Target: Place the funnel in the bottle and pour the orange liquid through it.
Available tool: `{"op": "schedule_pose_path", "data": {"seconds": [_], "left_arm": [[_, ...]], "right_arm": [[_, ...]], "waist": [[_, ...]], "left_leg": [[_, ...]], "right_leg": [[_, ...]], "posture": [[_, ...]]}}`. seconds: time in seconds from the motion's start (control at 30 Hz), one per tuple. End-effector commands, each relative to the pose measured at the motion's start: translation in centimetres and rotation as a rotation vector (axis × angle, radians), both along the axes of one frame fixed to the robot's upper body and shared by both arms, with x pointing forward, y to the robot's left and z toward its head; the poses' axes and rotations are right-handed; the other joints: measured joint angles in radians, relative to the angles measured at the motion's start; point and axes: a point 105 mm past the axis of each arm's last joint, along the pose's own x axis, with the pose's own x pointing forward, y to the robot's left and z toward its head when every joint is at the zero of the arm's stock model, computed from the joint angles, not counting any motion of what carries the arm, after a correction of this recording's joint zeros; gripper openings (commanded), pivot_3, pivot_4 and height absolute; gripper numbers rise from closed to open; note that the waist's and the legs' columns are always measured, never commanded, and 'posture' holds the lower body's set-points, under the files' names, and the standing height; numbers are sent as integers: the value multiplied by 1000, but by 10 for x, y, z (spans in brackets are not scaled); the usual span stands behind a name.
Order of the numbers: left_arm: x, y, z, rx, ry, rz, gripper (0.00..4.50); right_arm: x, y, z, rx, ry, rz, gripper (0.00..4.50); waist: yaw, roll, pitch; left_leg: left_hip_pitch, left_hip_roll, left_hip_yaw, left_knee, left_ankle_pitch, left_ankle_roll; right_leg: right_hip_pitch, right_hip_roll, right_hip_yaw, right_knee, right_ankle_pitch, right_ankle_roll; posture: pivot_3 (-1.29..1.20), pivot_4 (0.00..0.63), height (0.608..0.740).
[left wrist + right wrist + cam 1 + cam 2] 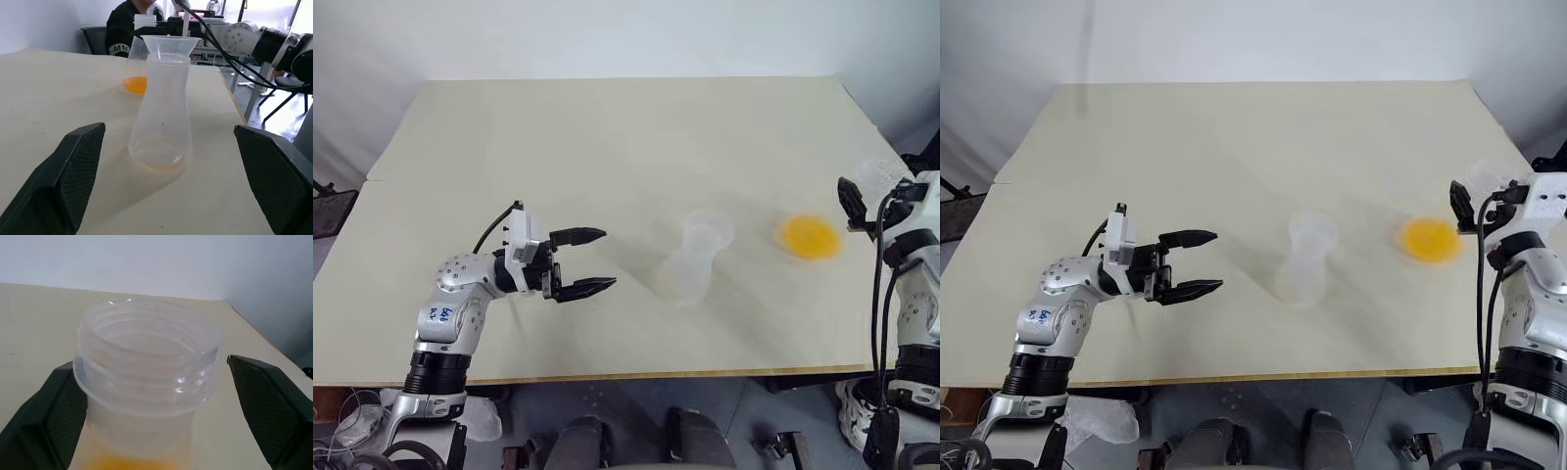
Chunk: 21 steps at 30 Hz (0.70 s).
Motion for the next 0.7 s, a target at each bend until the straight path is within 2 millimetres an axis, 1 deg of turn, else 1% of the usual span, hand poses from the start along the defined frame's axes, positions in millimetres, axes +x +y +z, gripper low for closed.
{"op": "schedule_pose_path", "data": {"seconds": [0.03,0.07,0.2,0.23,0.3,0.4,0.47,0.53,0.7], "left_arm": [[-4,1,11,-19,-51,-9,4500],[-4,1,11,-19,-52,-8,4500],[-4,1,10,-19,-50,-5,4500],[-4,1,10,-19,-50,-5,4500],[-3,1,10,-20,-50,-4,4500],[-2,1,9,-22,-46,-5,4500],[-1,0,8,-24,-45,-8,4500],[1,-2,8,-28,-42,-15,4500],[4,-4,7,-33,-36,-32,4500]], "right_arm": [[-1,-2,14,-37,-42,-1,4084],[-1,-2,14,-30,-39,-1,3847],[-1,3,11,-31,-30,19,2534],[-2,3,12,-29,-37,20,2462],[-4,5,17,-29,-52,26,2462],[-10,16,28,-62,-82,51,2462],[-17,27,37,-92,-101,71,2462],[-26,42,46,-134,-120,99,2462],[-48,73,56,-257,-119,137,2462]], "waist": [[0,0,0],[0,0,0],[1,0,0],[1,0,0],[0,0,0],[0,3,1],[0,4,2],[0,4,3],[4,4,3]], "left_leg": [[0,0,0,0,0,0],[0,0,0,0,0,0],[0,0,0,0,0,0],[0,0,-1,0,0,0],[0,0,-1,0,0,0],[0,0,-1,0,0,0],[-1,0,-1,0,0,0],[-1,0,0,0,0,0],[-2,0,-1,0,0,0]], "right_leg": [[0,0,0,0,0,0],[0,0,0,0,0,0],[0,0,0,0,0,0],[0,0,-1,0,0,0],[0,0,0,0,0,0],[0,0,-1,0,0,0],[0,0,-1,0,0,0],[-1,0,-1,0,0,0],[-1,0,-1,0,0,0]], "posture": [[0,150,740],[0,150,740],[0,150,740],[0,150,740],[0,150,740],[0,150,740],[0,150,740],[0,150,740],[0,150,740]]}}
